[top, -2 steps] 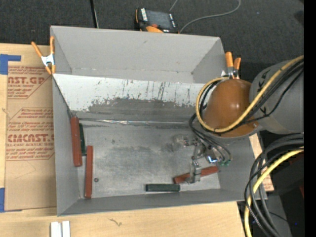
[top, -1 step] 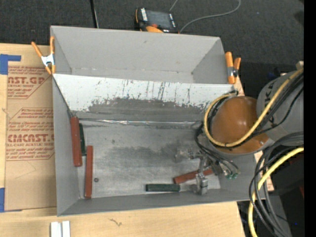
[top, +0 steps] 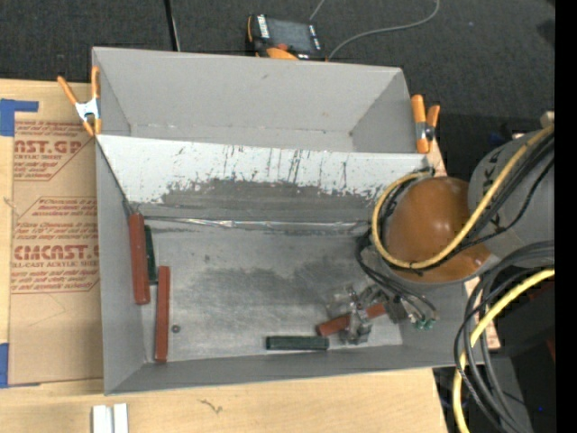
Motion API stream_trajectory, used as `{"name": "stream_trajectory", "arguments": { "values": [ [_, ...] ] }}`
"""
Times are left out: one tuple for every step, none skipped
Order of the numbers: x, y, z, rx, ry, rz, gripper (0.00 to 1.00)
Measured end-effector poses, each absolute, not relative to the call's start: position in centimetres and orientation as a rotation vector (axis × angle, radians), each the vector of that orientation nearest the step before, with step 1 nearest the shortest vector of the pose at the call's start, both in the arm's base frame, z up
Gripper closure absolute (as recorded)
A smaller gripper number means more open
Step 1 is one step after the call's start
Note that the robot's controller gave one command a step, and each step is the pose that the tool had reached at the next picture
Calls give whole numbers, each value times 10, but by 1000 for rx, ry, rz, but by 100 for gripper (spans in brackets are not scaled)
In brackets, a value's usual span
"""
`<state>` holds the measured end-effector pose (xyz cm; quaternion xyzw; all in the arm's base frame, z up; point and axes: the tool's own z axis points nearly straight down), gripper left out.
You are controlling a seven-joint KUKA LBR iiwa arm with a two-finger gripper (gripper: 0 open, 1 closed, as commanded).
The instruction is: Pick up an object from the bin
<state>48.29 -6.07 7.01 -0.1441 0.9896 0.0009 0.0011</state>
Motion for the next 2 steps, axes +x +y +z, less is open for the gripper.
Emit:
{"name": "stream_trajectory", "arguments": {
  "values": [
    [488, -46, 196, -516, 3090, -3, 100],
    [537, -90, 274, -1120, 2927, -6, 100]
  ]
}}
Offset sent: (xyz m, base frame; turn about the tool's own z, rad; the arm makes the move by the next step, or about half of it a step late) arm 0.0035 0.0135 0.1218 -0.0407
